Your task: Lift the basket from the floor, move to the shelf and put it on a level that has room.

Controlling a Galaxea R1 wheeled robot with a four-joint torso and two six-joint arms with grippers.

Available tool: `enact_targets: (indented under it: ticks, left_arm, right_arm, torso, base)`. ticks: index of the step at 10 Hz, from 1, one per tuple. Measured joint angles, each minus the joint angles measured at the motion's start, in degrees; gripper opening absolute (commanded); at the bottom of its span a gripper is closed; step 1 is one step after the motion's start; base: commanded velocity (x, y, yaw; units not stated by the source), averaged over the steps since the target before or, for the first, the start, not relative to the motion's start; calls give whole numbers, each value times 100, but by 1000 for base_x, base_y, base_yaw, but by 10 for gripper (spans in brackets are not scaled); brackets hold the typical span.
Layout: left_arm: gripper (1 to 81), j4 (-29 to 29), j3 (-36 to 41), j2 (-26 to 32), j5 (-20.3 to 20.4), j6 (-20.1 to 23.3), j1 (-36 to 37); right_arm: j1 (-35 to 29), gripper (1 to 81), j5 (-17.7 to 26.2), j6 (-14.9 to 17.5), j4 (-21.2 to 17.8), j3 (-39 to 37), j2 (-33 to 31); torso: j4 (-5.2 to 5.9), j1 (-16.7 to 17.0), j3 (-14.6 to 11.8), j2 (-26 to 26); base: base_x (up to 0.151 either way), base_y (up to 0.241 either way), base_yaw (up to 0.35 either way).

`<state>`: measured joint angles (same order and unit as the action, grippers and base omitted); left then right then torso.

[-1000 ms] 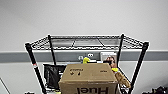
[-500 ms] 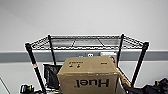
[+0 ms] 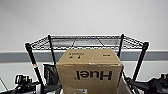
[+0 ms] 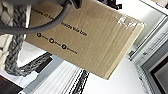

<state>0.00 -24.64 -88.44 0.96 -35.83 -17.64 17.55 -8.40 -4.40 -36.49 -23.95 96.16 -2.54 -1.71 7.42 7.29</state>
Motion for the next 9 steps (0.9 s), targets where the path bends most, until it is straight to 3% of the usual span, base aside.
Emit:
enact_targets:
  ticks: [9]
  left_arm:
    - [10, 22, 419, 335, -746, -1395, 1857]
  right_arm:
    - [-1693, 10, 675, -17, -1246, 263, -361]
  torso:
    - [0, 0, 0, 0]
  base:
    - [0, 0, 0]
